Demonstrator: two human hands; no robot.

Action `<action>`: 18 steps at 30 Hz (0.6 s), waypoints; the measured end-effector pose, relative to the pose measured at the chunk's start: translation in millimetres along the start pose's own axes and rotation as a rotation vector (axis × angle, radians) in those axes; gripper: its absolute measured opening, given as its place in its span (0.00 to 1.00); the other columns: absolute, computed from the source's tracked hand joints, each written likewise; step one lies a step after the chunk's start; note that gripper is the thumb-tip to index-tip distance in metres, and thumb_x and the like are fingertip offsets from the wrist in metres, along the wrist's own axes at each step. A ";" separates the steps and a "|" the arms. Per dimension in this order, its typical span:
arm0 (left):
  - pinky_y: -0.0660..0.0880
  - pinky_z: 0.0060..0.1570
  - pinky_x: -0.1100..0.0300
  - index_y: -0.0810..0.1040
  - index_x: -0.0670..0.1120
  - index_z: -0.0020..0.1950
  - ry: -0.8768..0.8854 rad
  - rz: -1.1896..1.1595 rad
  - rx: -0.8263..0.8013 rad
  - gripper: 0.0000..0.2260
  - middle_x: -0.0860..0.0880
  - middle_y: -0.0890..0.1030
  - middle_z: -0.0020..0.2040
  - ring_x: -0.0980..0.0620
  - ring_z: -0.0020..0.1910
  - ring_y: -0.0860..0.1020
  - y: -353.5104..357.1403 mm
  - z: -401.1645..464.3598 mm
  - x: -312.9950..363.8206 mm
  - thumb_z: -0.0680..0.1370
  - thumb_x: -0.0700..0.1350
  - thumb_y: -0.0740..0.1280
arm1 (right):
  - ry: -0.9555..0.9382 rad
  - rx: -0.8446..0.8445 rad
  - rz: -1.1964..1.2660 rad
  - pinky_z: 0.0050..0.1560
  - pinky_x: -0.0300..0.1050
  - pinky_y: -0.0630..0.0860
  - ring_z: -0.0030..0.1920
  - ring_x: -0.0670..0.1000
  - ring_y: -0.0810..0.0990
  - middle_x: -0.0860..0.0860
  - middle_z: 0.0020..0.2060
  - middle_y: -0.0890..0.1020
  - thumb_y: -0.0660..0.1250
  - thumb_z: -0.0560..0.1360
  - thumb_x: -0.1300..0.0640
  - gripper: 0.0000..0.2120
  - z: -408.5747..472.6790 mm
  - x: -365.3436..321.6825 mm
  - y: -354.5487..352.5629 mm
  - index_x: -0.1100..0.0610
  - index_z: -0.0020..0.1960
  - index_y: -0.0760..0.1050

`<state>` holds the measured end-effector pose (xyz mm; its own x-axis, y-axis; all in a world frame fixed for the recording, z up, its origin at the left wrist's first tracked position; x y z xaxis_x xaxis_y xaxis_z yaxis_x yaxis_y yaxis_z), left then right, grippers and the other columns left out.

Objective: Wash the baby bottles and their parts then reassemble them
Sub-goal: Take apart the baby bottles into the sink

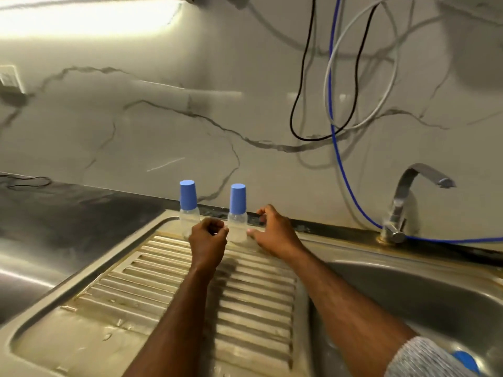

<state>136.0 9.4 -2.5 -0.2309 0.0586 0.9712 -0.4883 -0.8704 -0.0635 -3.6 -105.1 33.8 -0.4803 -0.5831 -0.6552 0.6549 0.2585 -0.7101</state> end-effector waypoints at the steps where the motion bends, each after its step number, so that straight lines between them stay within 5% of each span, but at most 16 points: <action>1: 0.82 0.48 0.48 0.81 0.43 0.50 -0.011 0.004 0.018 0.04 0.42 0.83 0.45 0.43 0.44 0.83 -2.4 4.2 -5.7 0.77 0.36 0.72 | 0.009 -0.010 -0.018 0.64 0.51 0.75 0.66 0.53 0.76 0.51 0.68 0.76 0.75 0.73 0.48 0.32 9.5 -4.0 8.5 0.51 0.72 0.66; 4: 0.81 0.53 0.43 0.81 0.43 0.51 -0.044 0.005 0.050 0.05 0.43 0.83 0.45 0.43 0.46 0.83 -2.6 9.4 -17.9 0.77 0.36 0.71 | 0.055 -0.002 0.022 0.64 0.57 0.75 0.65 0.56 0.76 0.53 0.68 0.76 0.75 0.72 0.46 0.35 30.5 -11.6 29.0 0.52 0.73 0.62; 10: 0.81 0.53 0.43 0.82 0.43 0.49 -0.019 0.018 0.025 0.04 0.44 0.84 0.43 0.44 0.44 0.83 7.6 9.4 -22.1 0.76 0.37 0.73 | 0.129 0.103 0.136 0.59 0.57 0.77 0.55 0.55 0.80 0.51 0.58 0.81 0.74 0.74 0.48 0.22 45.9 -11.9 50.6 0.52 0.63 0.71; 18: 0.81 0.50 0.45 0.83 0.41 0.47 0.091 0.079 -0.127 0.02 0.44 0.83 0.41 0.43 0.41 0.82 38.5 -14.4 -7.8 0.76 0.36 0.71 | 0.115 0.171 0.373 0.41 0.37 0.70 0.45 0.43 0.77 0.47 0.53 0.78 0.74 0.75 0.50 0.25 -7.8 17.5 -16.7 0.53 0.67 0.69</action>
<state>106.9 -17.6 -15.8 -0.3450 0.0412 0.9377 -0.5670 -0.8053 -0.1732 -27.4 -113.6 32.2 -0.2482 -0.3814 -0.8904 0.8786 0.2985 -0.3728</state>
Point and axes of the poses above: each hand's wrist, its own z-axis towards the middle knuckle, its own y-axis out of the palm, x = y × z, the point moved 6 cm from there along z, towards the middle knuckle
